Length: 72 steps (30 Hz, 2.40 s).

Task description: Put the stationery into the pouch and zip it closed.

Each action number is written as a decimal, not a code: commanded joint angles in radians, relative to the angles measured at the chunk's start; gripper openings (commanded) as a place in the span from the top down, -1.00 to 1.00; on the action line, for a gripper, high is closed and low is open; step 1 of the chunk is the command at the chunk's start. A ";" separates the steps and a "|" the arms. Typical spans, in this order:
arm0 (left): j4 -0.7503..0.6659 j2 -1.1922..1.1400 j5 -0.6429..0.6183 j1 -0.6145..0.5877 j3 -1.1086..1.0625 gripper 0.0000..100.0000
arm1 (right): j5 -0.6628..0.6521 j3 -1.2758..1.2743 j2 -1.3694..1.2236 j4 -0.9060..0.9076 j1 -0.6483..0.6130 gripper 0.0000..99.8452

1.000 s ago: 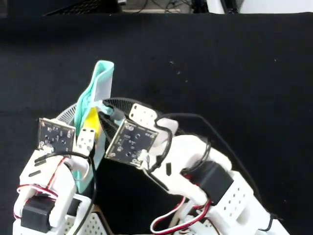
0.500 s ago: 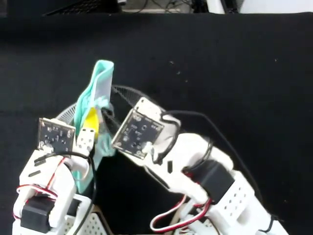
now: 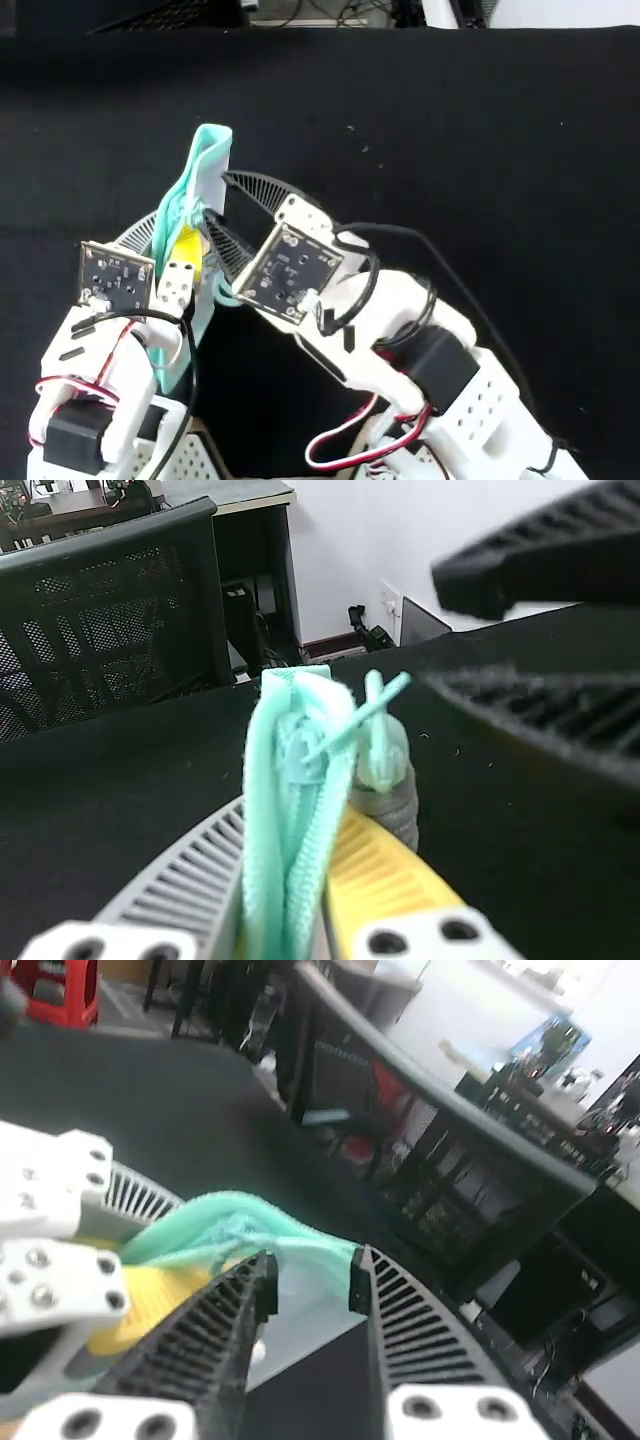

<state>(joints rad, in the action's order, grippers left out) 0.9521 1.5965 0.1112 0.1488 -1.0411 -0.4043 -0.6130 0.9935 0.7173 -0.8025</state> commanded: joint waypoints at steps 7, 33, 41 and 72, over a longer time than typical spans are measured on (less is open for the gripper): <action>0.025 0.000 0.003 0.016 0.010 0.94 | 0.012 -0.033 0.018 -0.091 0.003 0.73; 0.048 0.000 0.066 0.016 0.004 0.94 | 0.009 0.021 -0.062 0.098 -0.046 0.73; 0.048 -0.002 0.066 0.013 0.004 0.94 | 0.005 0.024 -0.061 0.106 -0.106 0.73; -0.046 -0.008 -0.015 0.028 -0.016 0.94 | 0.005 0.076 -0.067 0.147 -0.106 0.73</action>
<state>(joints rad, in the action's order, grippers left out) 0.9014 1.5965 0.1005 0.1458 -1.0656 -0.4012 -0.5777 0.9229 0.8907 -0.8961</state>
